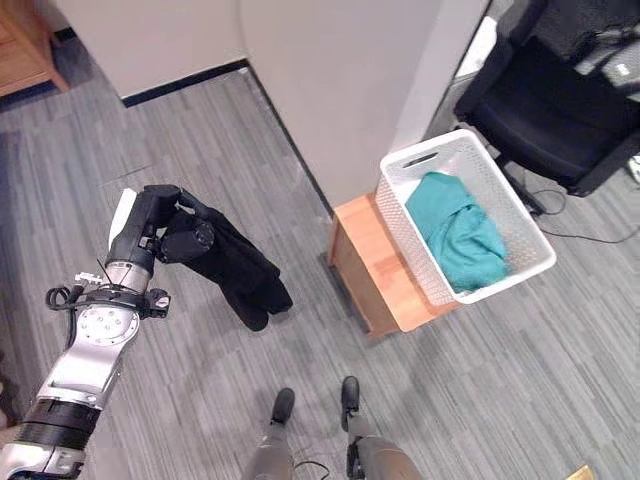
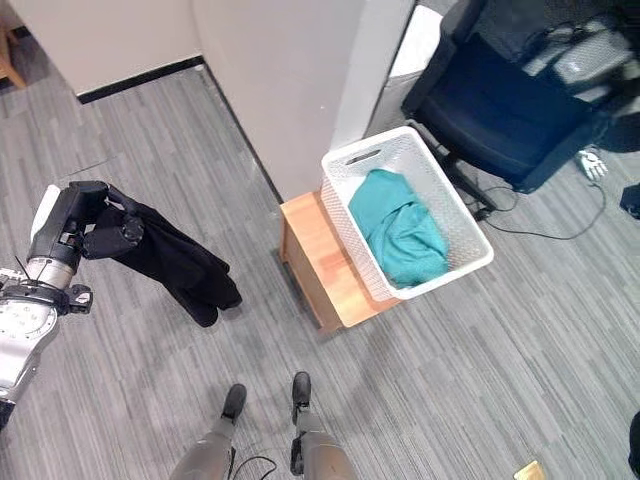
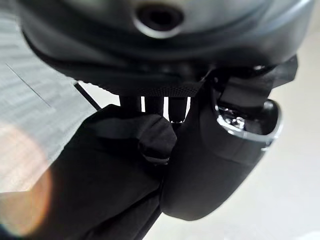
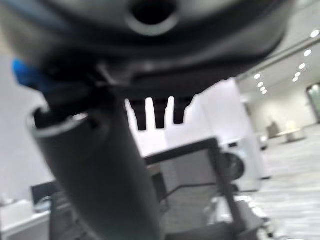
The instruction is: Pick up bed clothes into laundry basket.
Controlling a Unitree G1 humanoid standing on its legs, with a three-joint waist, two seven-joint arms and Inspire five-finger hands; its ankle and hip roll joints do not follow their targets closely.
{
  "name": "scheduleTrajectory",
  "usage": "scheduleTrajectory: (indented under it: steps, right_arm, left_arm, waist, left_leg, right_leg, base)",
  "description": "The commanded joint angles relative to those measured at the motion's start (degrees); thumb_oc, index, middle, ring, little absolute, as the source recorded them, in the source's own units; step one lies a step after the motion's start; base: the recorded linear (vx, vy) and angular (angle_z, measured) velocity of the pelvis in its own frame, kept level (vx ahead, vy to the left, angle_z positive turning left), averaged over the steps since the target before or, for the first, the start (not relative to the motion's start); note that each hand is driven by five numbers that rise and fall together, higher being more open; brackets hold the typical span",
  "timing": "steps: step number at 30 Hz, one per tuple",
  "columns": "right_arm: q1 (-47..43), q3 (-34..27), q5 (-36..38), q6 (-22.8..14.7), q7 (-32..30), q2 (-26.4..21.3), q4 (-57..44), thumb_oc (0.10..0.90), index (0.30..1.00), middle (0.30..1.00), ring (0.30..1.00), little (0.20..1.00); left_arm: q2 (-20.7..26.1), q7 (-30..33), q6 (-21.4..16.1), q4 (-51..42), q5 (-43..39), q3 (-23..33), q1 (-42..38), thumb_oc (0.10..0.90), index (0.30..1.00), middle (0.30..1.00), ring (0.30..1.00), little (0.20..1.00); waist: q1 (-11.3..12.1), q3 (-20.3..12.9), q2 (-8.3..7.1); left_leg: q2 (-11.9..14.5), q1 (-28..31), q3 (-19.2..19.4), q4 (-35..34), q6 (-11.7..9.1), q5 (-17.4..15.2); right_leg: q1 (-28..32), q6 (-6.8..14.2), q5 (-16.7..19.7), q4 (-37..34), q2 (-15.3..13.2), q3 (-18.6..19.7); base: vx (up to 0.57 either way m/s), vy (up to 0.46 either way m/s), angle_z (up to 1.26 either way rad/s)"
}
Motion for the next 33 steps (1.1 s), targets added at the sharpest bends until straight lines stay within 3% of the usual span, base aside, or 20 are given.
scheduleTrajectory:
  steps: [1, 6, 8, 9, 11, 13, 19, 22, 26, 33]
  right_arm:
    - [6.44, -2.29, -3.3, -0.99, -2.27, -5.46, -2.57, 0.8, 0.9, 0.9, 0.9, 0.9]
    - [14.08, -5.74, -3.26, -0.91, -1.09, -1.16, -1.8, 0.8, 0.9, 0.9, 0.9, 0.9]
    - [17.52, -7.4, -2.31, -0.85, -0.85, 2.16, 0.18, 0.8, 0.9, 0.9, 0.9, 0.9]
    - [19.04, -7.73, -1.17, -0.62, -1.41, 7.03, 3.79, 0.8, 0.9, 0.9, 0.9, 0.9]
    - [19.66, -8.26, -0.28, -0.51, -1.64, 9.45, 5.67, 0.8, 0.9, 0.9, 0.9, 0.9]
    - [20.23, -7.87, 0.3, -0.58, -1.87, 11.89, 8.47, 0.8, 0.9, 0.9, 0.9, 0.9]
    - [23.28, 0.05, 0.99, 1.23, -0.81, 28.7, 23.39, 0.8, 0.9, 0.9, 0.9, 0.9]
    - [24.73, 0.57, 1.31, 1.06, -0.51, 31.43, 25.17, 0.8, 0.9, 0.9, 0.9, 0.9]
    - [27.39, 1.9, 1.7, 0.75, 0.2, 35.64, 29.05, 0.8, 0.9, 0.9, 0.9, 0.9]
    - [36.5, 1.25, 3.47, -0.04, 2.9, 40.97, 28.69, 0.8, 0.9, 0.9, 0.9, 0.9]
  left_arm:
    - [1.9, 1.34, -5.0, -8.76, 2.27, 4.58, -0.41, 0.4, 0.3, 0.3, 0.3, 0.3]
    - [2.03, 2.73, -4.57, -8.0, 4.24, 0.79, -8.49, 0.4, 0.3, 0.3, 0.3, 0.3]
    - [1.54, 3.7, -4.46, -7.62, 4.94, -2.26, -13.69, 0.4, 0.3, 0.3, 0.3, 0.3]
    - [-0.25, 4.75, -4.01, -6.5, 4.95, -5.7, -19.84, 0.4, 0.3, 0.3, 0.3, 0.3]
    - [-1.19, 5.1, -3.95, -5.31, 4.74, -7.69, -22.82, 0.4, 0.3, 0.3, 0.3, 0.3]
    - [-1.75, 5.44, -4.2, -4.16, 4.32, -9.39, -25.61, 0.4, 0.3, 0.3, 0.3, 0.3]
    - [-4.09, 7.92, -4.29, 3.94, 3.8, -21.66, -48.27, 0.4, 0.3, 0.3, 0.3, 0.3]
    - [-4.28, 9.59, -3.64, 7.55, 6.75, -24.03, -53.72, 0.4, 0.3, 0.3, 0.3, 0.3]
    - [-2.24, 12.26, -1.87, 16.48, 12.1, -28.94, -62.9, 0.4, 0.3, 0.3, 0.3, 0.3]
    - [6.34, 15.1, -0.73, 27.57, 16.41, -36.82, -75.36, 0.4, 0.3, 0.3, 0.3, 0.3]
  waist:
    - [-2.6, -14.25, -3.4]
    - [-5.64, -16.51, -2.18]
    - [-6.32, -16.97, -1.7]
    - [-7.72, -17.43, -0.41]
    - [-7.87, -17.46, 0.03]
    - [-7.83, -17.43, 0.31]
    - [-10.38, -18.1, 5.08]
    - [-11.06, -17.92, 5.69]
    - [-12.09, -17.51, 6.61]
    - [-13.71, -16.83, 7.67]
  left_leg:
    - [1.91, -1.94, -0.13, -2.36, -1.47, -1.18]
    - [2.04, 0.71, 2.79, -2.36, -0.36, -1.97]
    - [1.77, 1.67, 3.49, -2.36, 0.11, -2.31]
    - [1.65, 2.54, 4.33, -2.36, 0.47, -2.51]
    - [1.65, 2.95, 4.84, -2.36, 0.58, -2.7]
    - [1.7, 3.33, 5.22, -2.36, 0.69, -2.9]
    - [1.89, 4.96, 6.35, -2.36, 1.04, -2.94]
    - [1.99, 5.08, 6.49, -2.36, 1.04, -2.83]
    - [2.24, 5.21, 6.57, -2.36, 0.88, -2.58]
    - [2.95, 4.42, 6.79, -2.36, 0.13, -1.83]
  right_leg:
    - [2.16, 4.8, -7.55, -0.09, -1.62, 2.74]
    - [3.15, 5.42, -6.9, -0.09, -2.11, 5.78]
    - [3.6, 5.7, -6.72, -0.09, -2.43, 6.53]
    - [4.03, 5.97, -6.47, -0.09, -2.93, 7.06]
    - [4.31, 6.08, -6.46, -0.09, -3.13, 7.34]
    - [4.54, 6.23, -6.4, -0.09, -3.27, 7.67]
    - [5.67, 6.71, -6.27, -0.09, -3.73, 10.04]
    - [5.68, 6.66, -6.29, -0.09, -3.76, 10.21]
    - [5.63, 6.68, -6.31, -0.09, -3.66, 10.08]
    - [4.98, 6.53, -6.7, -0.09, -3.14, 9.43]
  base:
    - [-0.02, 0.142, -0.35]
    - [-0.03, 0.09, -0.41]
    - [-0.05, 0.055, -0.5]
    - [-0.05, 0.035, -0.38]
    - [-0.03, 0.029, -0.19]
    - [-0.02, 0.012, -0.26]
    - [-0.01, 0.002, -0.35]
    - [0.01, -0.034, -0.08]
    - [0.02, -0.058, -0.04]
    - [0.01, -0.056, -0.15]
